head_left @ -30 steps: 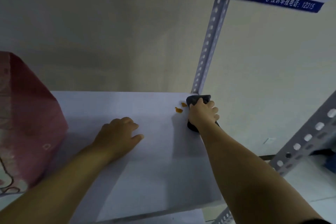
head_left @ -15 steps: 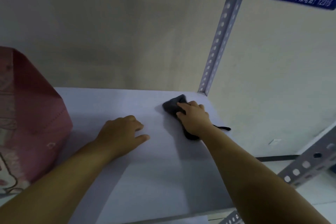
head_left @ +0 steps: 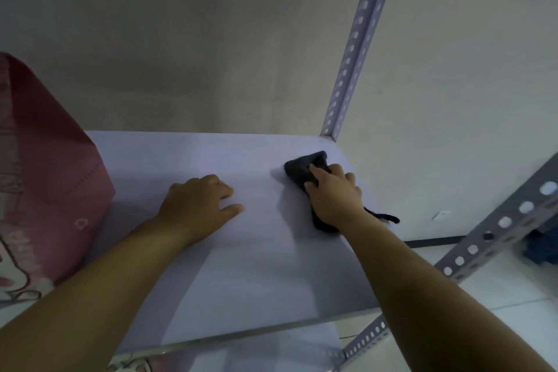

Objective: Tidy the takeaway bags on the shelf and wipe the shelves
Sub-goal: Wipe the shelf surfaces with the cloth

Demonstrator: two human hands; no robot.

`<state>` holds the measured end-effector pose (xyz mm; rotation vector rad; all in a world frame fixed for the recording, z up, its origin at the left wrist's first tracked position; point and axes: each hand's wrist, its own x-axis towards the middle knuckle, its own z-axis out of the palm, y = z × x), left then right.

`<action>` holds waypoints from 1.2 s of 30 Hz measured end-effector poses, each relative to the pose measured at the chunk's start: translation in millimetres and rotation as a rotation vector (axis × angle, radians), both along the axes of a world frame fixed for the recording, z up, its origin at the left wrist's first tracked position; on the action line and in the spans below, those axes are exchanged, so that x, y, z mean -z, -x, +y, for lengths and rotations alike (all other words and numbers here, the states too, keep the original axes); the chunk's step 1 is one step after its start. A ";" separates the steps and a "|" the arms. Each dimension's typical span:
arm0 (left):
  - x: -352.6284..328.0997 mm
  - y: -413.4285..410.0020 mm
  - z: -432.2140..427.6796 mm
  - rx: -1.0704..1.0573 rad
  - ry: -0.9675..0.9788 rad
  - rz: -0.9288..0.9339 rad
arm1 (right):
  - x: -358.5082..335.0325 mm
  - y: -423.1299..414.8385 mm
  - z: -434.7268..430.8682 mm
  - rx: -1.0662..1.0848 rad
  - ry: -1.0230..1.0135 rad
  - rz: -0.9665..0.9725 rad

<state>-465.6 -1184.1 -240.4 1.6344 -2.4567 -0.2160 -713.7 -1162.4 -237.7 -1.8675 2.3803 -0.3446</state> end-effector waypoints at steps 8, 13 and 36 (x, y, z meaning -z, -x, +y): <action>-3.9 1.6 12.8 0.005 -0.057 -0.007 | 1.0 -37.7 33.2 -0.096 0.013 0.047; -11.4 -7.0 26.3 0.014 -0.090 -0.064 | -1.5 -14.2 53.0 -0.111 -0.010 -0.026; -9.8 -23.1 130.4 -0.027 0.076 0.062 | -13.1 -45.3 124.5 -0.143 -0.051 0.003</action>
